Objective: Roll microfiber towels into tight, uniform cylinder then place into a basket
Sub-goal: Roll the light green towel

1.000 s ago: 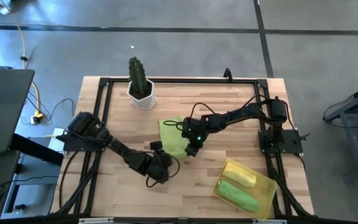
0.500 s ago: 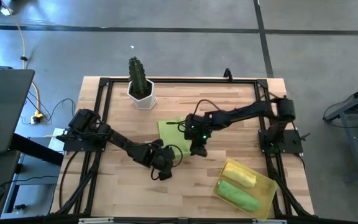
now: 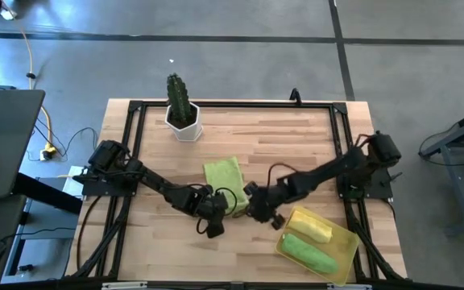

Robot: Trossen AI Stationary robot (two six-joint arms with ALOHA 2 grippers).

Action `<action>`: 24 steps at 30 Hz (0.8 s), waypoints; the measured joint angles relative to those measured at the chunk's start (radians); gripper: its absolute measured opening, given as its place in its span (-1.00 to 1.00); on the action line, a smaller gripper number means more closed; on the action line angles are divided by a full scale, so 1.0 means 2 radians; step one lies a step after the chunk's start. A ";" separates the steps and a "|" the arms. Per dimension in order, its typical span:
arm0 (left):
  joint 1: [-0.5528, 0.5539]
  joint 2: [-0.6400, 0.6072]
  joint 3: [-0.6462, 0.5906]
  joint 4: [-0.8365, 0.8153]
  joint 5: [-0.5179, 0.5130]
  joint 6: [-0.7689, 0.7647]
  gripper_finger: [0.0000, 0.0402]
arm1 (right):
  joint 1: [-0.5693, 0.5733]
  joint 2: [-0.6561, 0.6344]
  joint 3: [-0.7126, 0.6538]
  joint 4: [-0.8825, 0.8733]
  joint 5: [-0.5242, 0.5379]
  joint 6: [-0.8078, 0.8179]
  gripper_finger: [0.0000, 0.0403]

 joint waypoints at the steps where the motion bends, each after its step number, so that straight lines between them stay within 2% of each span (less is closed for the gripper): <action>1: 0.002 0.000 0.000 0.002 0.001 0.000 -0.37 | 0.007 0.006 -0.004 0.009 0.027 -0.004 -0.33; 2: 0.004 0.001 0.000 0.004 0.004 0.000 -0.37 | 0.013 0.013 -0.007 0.021 0.044 -0.008 -0.35; 8: 0.012 0.001 0.000 0.004 0.016 0.000 -0.37 | 0.023 0.051 -0.011 0.064 0.072 -0.011 -0.41; 12: 0.012 0.001 0.000 0.004 0.015 0.000 -0.37 | 0.021 0.058 -0.011 0.068 0.139 -0.010 -0.42; 14: 0.012 0.001 0.000 0.004 0.015 0.000 -0.37 | 0.020 0.058 -0.011 0.072 0.152 -0.010 -0.42; 19: 0.012 0.001 -0.001 0.004 0.013 0.000 -0.37 | 0.013 0.060 -0.011 0.077 0.138 -0.018 -0.40; 24: 0.012 0.001 -0.001 0.005 0.012 0.000 -0.37 | -0.012 0.075 -0.011 0.078 0.113 -0.007 -0.20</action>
